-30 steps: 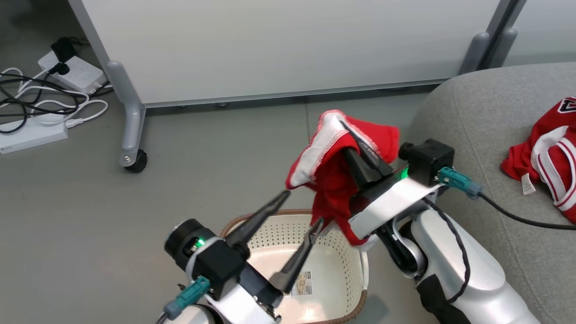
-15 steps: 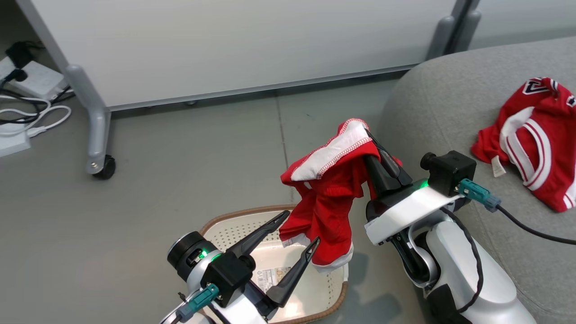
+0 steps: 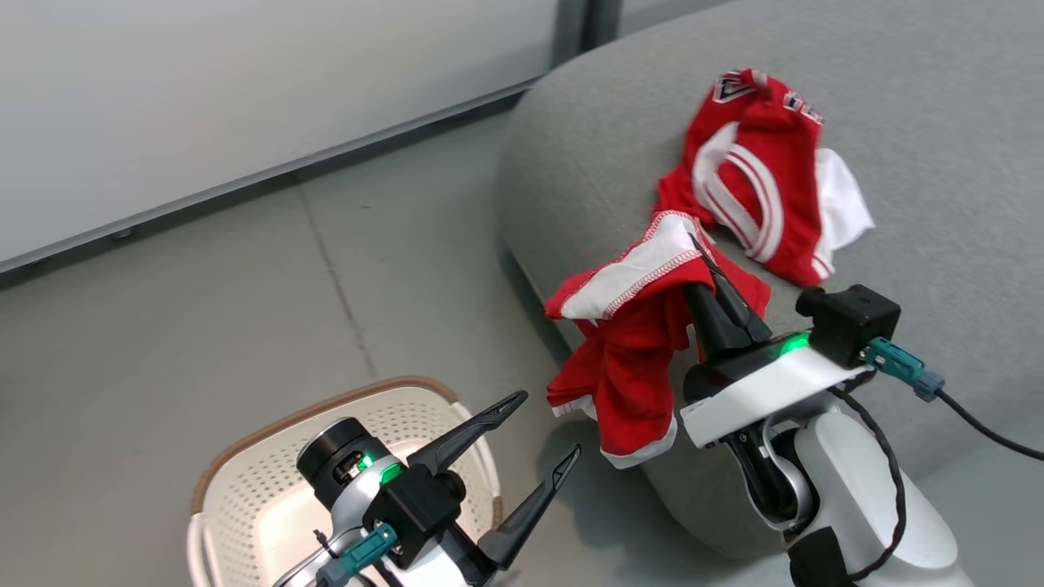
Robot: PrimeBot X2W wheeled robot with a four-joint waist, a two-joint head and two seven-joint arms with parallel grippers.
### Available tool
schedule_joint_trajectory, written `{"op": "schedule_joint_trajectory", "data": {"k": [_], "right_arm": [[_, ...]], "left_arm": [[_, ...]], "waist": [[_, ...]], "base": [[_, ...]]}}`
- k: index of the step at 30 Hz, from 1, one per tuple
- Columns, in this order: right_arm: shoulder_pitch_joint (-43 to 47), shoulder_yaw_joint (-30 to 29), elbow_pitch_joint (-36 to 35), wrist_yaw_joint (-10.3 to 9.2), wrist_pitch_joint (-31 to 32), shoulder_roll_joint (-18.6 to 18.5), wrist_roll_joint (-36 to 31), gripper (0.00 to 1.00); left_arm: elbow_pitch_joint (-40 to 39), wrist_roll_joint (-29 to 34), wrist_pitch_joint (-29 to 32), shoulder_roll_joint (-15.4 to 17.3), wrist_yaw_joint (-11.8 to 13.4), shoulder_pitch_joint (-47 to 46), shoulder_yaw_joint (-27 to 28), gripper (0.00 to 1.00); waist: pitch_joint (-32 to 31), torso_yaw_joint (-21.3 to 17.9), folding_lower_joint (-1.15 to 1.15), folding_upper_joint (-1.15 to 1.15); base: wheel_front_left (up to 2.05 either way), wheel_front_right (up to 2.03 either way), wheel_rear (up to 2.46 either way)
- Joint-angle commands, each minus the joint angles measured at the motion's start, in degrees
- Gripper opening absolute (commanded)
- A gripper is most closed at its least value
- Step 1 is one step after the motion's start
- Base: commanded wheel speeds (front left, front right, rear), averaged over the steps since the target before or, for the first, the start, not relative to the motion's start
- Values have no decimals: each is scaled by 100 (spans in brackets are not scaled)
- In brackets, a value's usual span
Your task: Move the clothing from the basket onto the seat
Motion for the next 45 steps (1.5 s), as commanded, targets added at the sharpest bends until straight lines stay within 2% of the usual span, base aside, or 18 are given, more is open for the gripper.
{"op": "schedule_joint_trajectory", "data": {"k": [1,12,18,21,22,24,29,39,45], "right_arm": [[67,-83,-60,3,-15,-24,-25,0],[295,-744,-498,3,-14,-25,4,0],[-300,-1325,-626,3,-15,-26,127,0],[-804,-1711,-500,3,-14,-26,93,0],[-1354,-2166,-361,3,-14,-24,-82,0],[-1733,-2493,-293,3,-15,-33,-215,0],[-2800,-3432,-211,3,-14,-283,-465,0],[-3705,-4252,303,3,-14,-854,-774,0],[-3752,-4466,1191,4,-14,-845,-936,0]], "left_arm": [[-49,17,26,41,0,-63,-3,100],[-343,59,257,278,30,-152,-49,100],[-606,94,399,427,-4,-340,-16,100],[-743,127,451,504,-35,-468,0,100],[-904,165,505,577,-67,-630,20,100],[-1015,183,539,637,-75,-734,63,100],[-1259,258,594,827,-4,-993,277,100],[-1649,388,702,1091,-123,-1492,305,100],[-1892,464,811,1294,-185,-1831,210,100]], "waist": [[132,-406,0,0],[461,-980,0,0],[768,-1016,0,0],[940,-944,0,0],[1150,-815,0,0],[1310,-717,0,0],[1830,-427,0,0],[2767,35,0,0],[3384,235,0,0]], "base": [[0,0,0],[0,0,0],[0,0,0],[0,0,0],[0,0,0],[0,0,0],[0,0,0],[0,0,0],[0,0,0]]}}
